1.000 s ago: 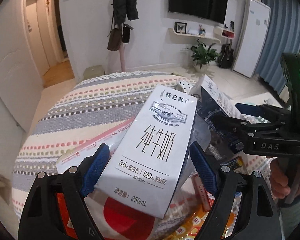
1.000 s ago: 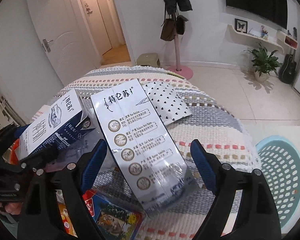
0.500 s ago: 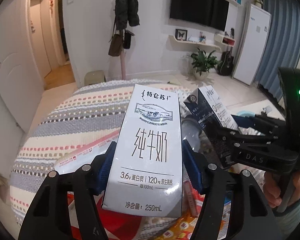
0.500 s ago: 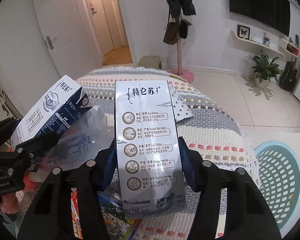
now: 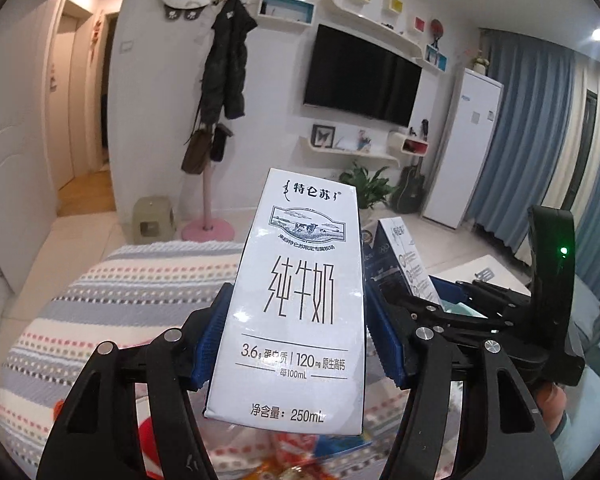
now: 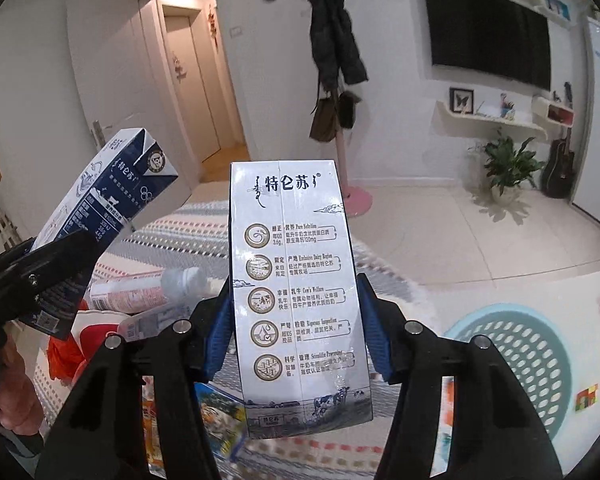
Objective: Collect trash
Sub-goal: 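Carry both white cartons over the blue basket while both tools open to drop them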
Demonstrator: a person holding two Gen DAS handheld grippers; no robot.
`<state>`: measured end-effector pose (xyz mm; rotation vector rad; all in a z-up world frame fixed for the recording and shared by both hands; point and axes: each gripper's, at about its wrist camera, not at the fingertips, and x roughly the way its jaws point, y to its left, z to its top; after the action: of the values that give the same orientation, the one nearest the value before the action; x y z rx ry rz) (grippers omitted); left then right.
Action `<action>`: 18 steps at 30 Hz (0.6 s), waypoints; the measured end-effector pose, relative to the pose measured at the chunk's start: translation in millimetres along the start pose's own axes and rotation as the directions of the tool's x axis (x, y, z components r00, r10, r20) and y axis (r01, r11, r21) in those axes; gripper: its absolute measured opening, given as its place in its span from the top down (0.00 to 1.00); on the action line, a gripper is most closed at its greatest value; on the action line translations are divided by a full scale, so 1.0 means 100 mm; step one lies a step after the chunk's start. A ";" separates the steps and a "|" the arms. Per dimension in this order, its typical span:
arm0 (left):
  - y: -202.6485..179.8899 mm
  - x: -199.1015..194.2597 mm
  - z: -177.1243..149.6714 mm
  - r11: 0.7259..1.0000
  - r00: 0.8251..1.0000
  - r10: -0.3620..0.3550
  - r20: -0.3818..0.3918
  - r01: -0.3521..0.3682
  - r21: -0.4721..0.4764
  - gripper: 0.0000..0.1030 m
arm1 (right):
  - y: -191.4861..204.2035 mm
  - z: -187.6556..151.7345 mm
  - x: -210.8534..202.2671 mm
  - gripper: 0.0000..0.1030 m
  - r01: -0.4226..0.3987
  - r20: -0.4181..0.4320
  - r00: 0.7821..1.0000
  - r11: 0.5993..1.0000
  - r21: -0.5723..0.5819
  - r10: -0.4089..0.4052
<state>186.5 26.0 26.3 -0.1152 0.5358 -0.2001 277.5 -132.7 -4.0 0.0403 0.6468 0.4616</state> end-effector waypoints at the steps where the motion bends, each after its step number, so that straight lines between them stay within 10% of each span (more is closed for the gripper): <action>1: -0.05 0.01 0.01 1.000 1.000 -0.006 0.001 0.006 0.003 0.40 | -0.05 0.00 -0.06 0.48 0.005 0.012 1.000 1.000 0.008 -0.005; 18: -1.27 0.78 -0.11 0.982 0.985 -0.146 -0.090 0.155 0.108 0.40 | -1.55 -0.45 -0.64 0.48 0.148 0.017 0.987 0.953 0.265 -0.158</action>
<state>226.7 -115.4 -1.4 -0.0355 0.5958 -0.3844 268.6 -304.1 -31.4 0.2488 0.6653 0.2226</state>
